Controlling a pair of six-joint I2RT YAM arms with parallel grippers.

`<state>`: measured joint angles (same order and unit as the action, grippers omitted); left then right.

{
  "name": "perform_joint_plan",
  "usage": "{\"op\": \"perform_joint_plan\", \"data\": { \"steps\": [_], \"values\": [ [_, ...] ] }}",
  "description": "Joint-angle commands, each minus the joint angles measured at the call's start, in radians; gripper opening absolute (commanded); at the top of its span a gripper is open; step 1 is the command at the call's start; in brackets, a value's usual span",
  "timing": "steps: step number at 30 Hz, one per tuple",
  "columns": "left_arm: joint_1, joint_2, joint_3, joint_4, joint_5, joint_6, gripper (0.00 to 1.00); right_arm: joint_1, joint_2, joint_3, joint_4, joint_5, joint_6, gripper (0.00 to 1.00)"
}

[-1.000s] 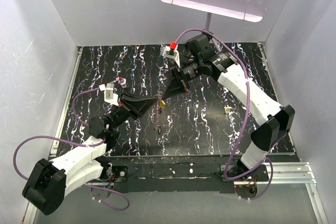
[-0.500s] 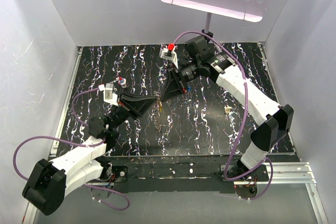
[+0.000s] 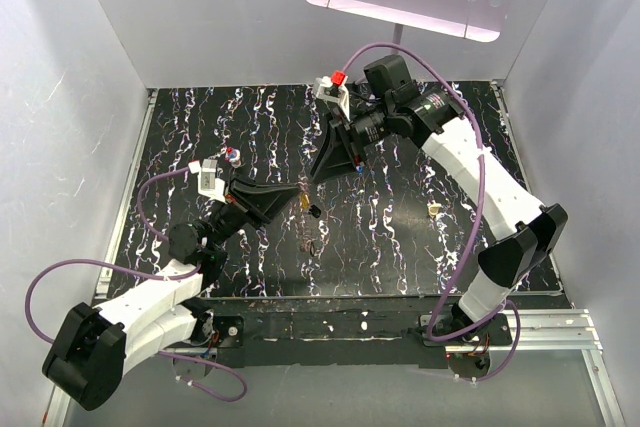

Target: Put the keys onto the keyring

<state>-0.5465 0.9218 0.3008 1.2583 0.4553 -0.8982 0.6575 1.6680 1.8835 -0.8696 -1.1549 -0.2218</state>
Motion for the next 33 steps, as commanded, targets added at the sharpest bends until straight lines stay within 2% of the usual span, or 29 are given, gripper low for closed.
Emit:
{"op": "perform_joint_plan", "data": {
  "steps": [1, 23, 24, 29, 33],
  "values": [
    [0.002, -0.009, 0.008, 0.055, -0.004, -0.004, 0.00, 0.011, -0.001, 0.026, -0.009, -0.009, -0.011, 0.38],
    [0.002, -0.031, -0.005, 0.029, -0.029, -0.001, 0.00, 0.077, 0.022, 0.002, 0.027, 0.035, 0.035, 0.25],
    [0.002, -0.032, -0.005, 0.029, -0.029, -0.001, 0.00, 0.079, 0.022, 0.002, 0.029, 0.038, 0.035, 0.23],
    [0.002, -0.031, -0.009, 0.029, -0.032, -0.001, 0.00, 0.082, 0.024, 0.003, 0.030, 0.035, 0.033, 0.01],
    [0.002, -0.035, -0.012, 0.017, -0.029, -0.001, 0.00, 0.082, 0.019, 0.006, 0.020, 0.032, 0.024, 0.01]
  ]
}}
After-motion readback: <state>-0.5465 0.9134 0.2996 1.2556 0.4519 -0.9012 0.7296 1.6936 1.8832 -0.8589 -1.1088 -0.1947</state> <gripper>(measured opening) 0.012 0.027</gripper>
